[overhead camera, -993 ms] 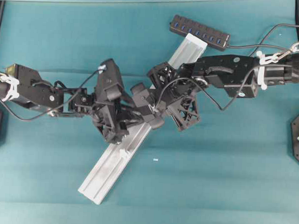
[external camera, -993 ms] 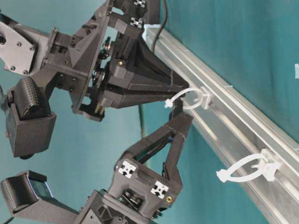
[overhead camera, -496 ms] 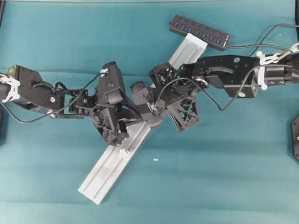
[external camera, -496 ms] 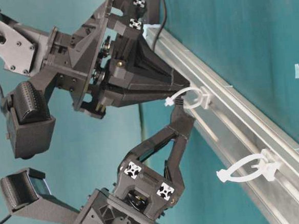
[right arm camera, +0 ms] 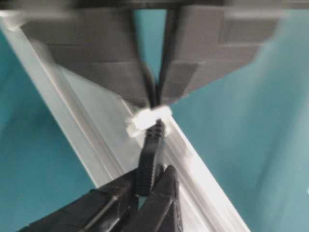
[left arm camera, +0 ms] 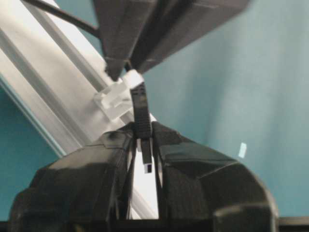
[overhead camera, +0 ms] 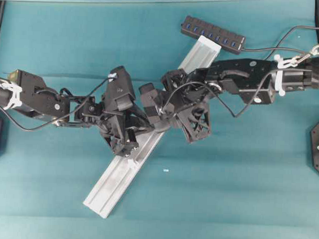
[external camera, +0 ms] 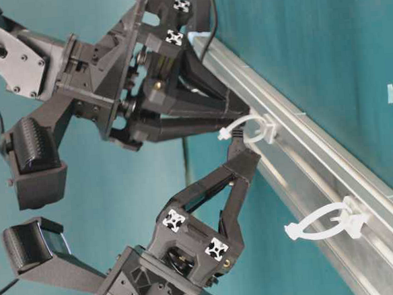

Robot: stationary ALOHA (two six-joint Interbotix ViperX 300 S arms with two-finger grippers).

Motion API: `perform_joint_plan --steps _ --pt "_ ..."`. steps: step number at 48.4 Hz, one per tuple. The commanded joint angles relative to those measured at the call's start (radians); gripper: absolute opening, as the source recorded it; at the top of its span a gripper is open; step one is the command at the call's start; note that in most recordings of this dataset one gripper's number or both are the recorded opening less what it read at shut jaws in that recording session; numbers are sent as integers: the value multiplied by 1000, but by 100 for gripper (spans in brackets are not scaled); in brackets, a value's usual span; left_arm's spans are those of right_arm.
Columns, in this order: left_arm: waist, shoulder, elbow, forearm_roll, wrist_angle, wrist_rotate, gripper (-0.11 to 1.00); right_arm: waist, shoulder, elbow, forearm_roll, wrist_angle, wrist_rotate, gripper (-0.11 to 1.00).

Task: Pass the USB cable through three rings with both arms.
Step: 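Pull the cable through the second ring with the left gripper, right releasing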

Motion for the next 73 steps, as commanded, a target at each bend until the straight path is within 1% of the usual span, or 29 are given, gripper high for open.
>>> perform_joint_plan --steps 1,6,8,15,20,26,33,36,49,54,61,65,73 --pt "-11 -23 -14 2 -5 -8 10 14 -12 -2 38 9 15 62" --pt "-23 -40 -5 2 21 -35 10 14 -31 11 43 11 29 85" --pt "-26 -51 -5 2 41 -54 10 9 -46 20 43 5 41 90" --pt "-29 -94 -2 2 117 -120 10 -3 -92 48 43 -12 84 86" --pt "-37 -118 6 2 140 -143 10 -9 -118 63 41 -21 106 86" --pt "-57 -144 21 2 146 -184 10 -8 -135 66 40 -28 115 86" --pt "-77 -163 31 2 146 -265 10 0 -143 60 38 -29 115 86" --pt "-86 -169 34 2 141 -296 10 5 -143 55 29 -31 114 86" --pt "-135 -184 29 2 141 -396 10 49 -127 29 -37 -67 114 85" --pt "-150 -192 43 2 141 -442 10 78 -117 11 -98 -71 115 85" --pt "-153 -210 74 2 140 -488 10 120 -103 -12 -176 -89 117 85" --pt "-153 -219 86 2 135 -497 10 133 -95 -17 -198 -106 117 85" --pt "-152 -222 94 2 132 -495 10 149 -61 -29 -202 -117 115 84"
